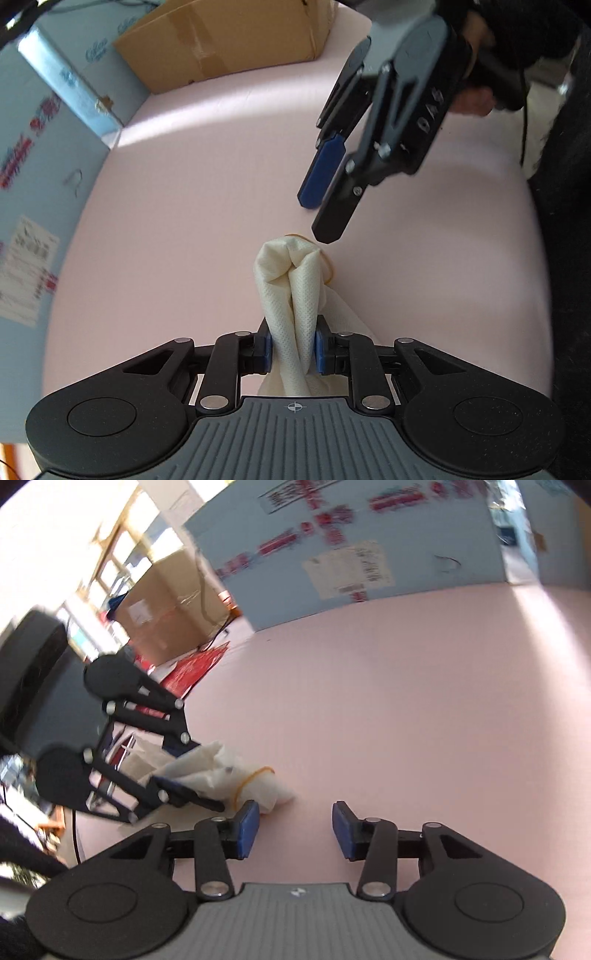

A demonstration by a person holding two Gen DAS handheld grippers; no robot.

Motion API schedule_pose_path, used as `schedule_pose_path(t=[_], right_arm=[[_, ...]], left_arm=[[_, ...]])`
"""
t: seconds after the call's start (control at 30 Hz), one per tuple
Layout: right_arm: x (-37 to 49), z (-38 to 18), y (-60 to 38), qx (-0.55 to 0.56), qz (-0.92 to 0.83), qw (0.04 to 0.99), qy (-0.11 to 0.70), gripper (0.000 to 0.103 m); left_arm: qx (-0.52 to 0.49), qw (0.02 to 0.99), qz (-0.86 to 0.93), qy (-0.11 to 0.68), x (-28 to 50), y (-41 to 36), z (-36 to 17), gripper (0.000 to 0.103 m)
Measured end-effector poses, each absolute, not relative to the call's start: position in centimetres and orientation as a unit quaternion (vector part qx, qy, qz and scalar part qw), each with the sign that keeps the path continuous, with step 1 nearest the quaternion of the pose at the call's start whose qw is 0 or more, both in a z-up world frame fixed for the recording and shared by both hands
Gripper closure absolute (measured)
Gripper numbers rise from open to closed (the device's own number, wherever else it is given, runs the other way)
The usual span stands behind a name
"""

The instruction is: Fold shopping bag

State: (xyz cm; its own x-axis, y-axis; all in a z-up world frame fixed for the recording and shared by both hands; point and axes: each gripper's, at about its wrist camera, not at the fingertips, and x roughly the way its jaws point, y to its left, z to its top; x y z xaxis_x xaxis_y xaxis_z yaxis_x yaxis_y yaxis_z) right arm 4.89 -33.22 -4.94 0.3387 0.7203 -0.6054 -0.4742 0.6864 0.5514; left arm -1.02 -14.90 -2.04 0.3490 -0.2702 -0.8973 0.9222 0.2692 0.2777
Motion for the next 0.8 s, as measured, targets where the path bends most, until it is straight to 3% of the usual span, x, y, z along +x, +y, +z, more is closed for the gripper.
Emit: schedule_pose_path(t=[0.27, 0.57, 0.8], right_arm=[[4.9, -5.8, -33.8, 0.225, 0.348, 0.781, 0.467, 0.054], [5.3, -3.1, -29.7, 0.081, 0.338, 0.806, 0.480, 0.054], [6.4, -3.7, -29.1, 0.064, 0.316, 0.801, 0.504, 0.066]], left_arm=[[0.439, 0.732, -0.389, 0.347, -2.0, -14.7, -1.8, 0.083], [0.457, 0.708, -0.367, 0.394, 0.7, -15.3, -2.2, 0.083], [0.493, 0.688, -0.381, 0.373, 0.0, -14.8, -2.5, 0.083]])
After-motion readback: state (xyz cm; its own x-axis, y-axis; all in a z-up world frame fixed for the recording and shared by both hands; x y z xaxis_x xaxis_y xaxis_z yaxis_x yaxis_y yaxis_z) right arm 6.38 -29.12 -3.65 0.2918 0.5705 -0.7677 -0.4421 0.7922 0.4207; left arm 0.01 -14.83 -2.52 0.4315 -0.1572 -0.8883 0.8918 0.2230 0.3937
